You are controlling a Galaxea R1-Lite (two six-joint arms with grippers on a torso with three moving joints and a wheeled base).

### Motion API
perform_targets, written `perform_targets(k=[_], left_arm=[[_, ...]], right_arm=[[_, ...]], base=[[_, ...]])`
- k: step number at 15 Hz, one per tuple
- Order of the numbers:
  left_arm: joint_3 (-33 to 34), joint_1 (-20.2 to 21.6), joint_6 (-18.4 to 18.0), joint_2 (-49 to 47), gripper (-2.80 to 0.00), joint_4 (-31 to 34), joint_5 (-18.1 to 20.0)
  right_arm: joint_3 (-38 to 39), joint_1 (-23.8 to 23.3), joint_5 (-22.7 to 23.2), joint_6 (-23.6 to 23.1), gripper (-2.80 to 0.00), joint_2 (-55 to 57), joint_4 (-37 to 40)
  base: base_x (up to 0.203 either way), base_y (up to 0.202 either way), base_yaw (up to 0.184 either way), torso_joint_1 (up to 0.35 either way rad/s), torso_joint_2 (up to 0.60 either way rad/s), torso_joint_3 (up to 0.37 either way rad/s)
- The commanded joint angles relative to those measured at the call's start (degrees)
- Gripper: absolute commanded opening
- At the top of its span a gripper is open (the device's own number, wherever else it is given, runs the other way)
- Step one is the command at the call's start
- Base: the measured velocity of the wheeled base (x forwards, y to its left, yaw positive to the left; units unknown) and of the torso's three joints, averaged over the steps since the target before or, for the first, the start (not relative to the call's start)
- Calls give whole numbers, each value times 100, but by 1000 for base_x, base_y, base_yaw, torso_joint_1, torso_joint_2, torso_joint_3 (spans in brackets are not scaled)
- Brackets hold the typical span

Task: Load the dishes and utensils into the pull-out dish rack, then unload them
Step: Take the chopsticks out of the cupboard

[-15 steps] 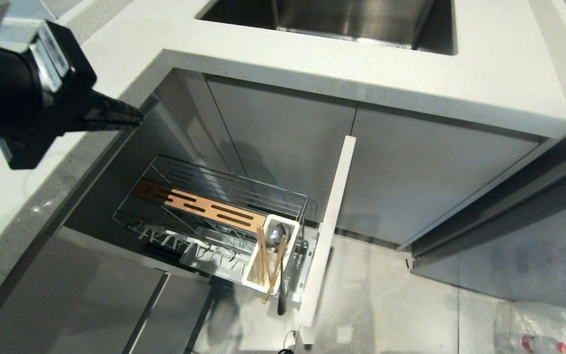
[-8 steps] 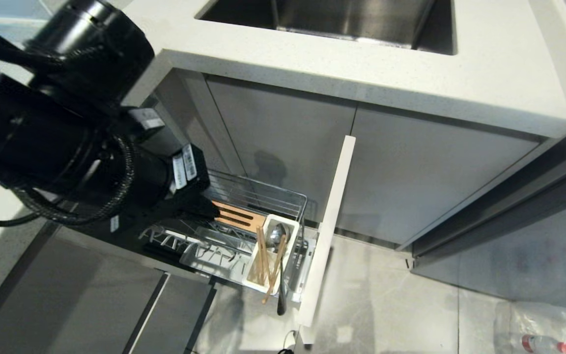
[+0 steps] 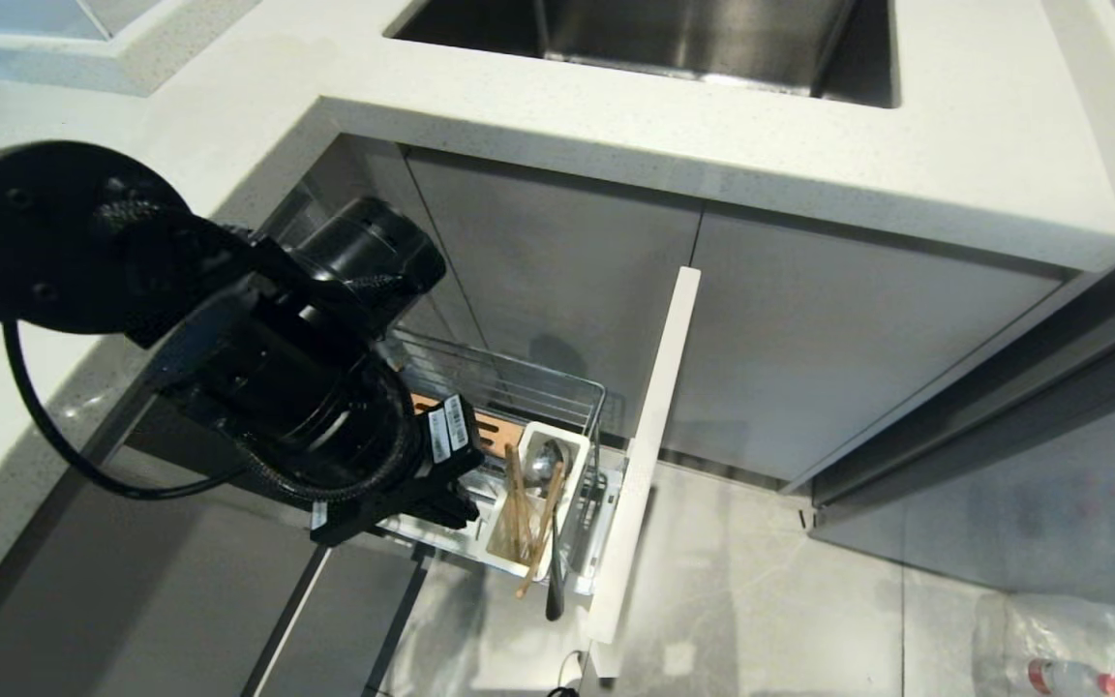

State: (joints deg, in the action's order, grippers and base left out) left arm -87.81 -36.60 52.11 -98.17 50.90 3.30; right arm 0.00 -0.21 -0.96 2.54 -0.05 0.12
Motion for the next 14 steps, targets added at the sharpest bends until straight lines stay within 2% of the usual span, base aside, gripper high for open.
perform_targets(k=[1, 5, 6, 12, 14], left_arm=[[184, 20, 34, -142, -280, -187, 8], [402, 14, 44, -570, -280, -417, 26], [469, 15, 44, -696, 0, -504, 29], [695, 60, 53, -1292, 0, -1049, 86], [712, 103, 53, -1482, 0, -1097, 223]], right_arm=[[9, -6, 0, 1, -280, 5, 6], [9, -3, 0, 1, -280, 5, 3], [9, -6, 0, 1, -280, 5, 0], [9, -4, 0, 1, -280, 5, 6], [9, -6, 0, 1, -280, 5, 6]], base=[[0, 0, 0, 0, 0, 0], [0, 0, 0, 0, 0, 0], [0, 0, 0, 0, 0, 0], [0, 0, 0, 0, 0, 0], [0, 0, 0, 0, 0, 0]])
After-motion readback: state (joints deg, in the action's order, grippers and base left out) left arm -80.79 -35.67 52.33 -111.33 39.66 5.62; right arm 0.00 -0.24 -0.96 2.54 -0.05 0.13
